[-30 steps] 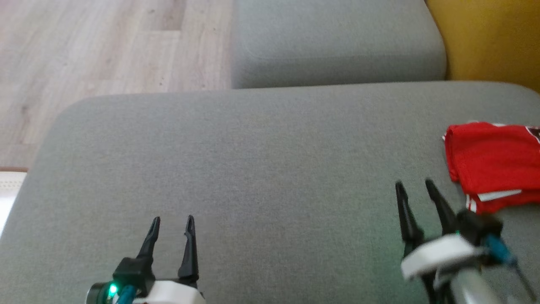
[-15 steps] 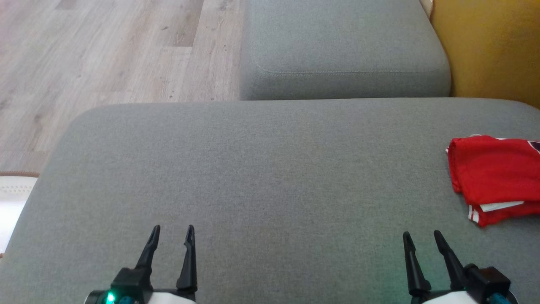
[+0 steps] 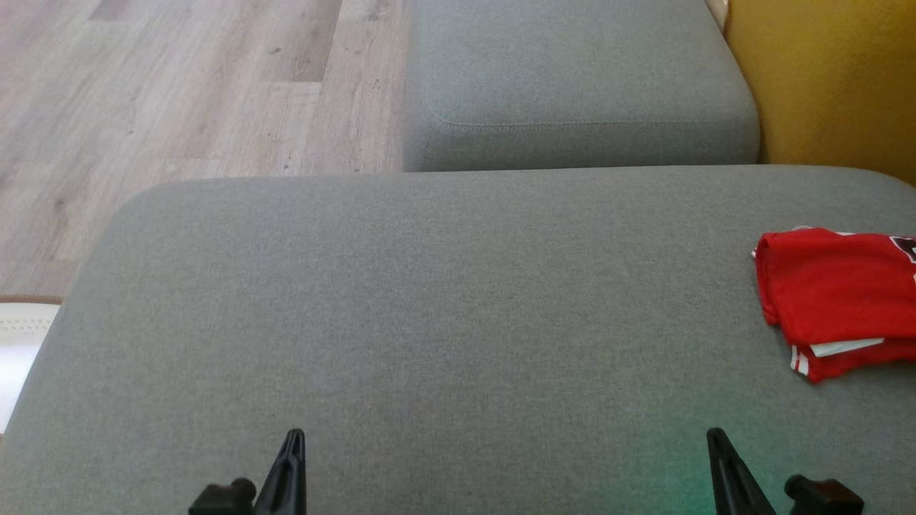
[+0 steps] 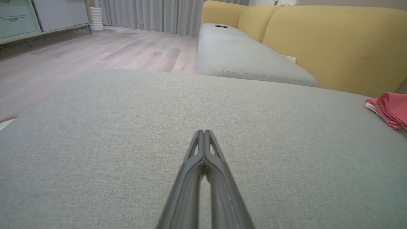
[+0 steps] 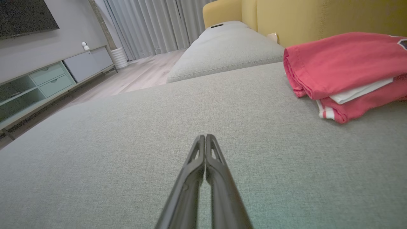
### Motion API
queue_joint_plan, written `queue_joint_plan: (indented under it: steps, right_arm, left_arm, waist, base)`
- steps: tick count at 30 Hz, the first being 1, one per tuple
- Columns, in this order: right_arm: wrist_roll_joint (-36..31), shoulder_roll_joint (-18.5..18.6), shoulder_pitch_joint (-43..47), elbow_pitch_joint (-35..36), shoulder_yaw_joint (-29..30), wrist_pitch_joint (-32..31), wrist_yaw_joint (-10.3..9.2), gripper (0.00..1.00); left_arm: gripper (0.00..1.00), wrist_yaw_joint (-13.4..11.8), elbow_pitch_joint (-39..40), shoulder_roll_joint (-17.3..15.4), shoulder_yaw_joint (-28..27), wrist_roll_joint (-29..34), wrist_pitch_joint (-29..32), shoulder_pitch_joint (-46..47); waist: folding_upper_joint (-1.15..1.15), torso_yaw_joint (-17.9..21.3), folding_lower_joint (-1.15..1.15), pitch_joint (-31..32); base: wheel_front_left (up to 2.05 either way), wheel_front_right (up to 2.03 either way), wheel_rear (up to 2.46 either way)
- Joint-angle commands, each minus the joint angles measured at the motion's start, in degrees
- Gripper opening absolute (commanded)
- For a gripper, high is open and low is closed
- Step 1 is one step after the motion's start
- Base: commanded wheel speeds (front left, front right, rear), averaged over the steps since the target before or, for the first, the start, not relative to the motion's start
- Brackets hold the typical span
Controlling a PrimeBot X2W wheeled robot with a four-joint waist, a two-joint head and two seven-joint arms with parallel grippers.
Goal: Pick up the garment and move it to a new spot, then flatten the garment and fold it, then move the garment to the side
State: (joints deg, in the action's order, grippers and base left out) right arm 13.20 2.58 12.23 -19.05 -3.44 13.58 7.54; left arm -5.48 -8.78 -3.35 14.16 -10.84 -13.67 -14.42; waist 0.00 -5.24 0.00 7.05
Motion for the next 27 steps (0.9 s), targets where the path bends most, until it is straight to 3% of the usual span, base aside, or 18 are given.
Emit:
queue_joint_plan:
  steps: [1, 27]
  right_arm:
    - [2.0, 0.1, -2.3, 2.0, 0.3, -0.3, 0.00, 0.00]
    - [18.7, 0.6, -5.7, 2.6, 1.8, -4.0, -0.01, 0.00]
  left_arm:
    - [0.00, 0.4, 2.1, -0.2, -0.6, -2.0, 0.1, 2.6]
    - [0.00, 3.2, 0.0, -1.0, -3.5, -19.8, 3.3, 6.6]
  waist:
    - [0.00, 0.1, 0.00, -0.1]
    - [0.00, 1.2, 0.00, -1.6]
  base:
    - [0.00, 0.00, 0.00]
    - [0.00, 0.00, 0.00]
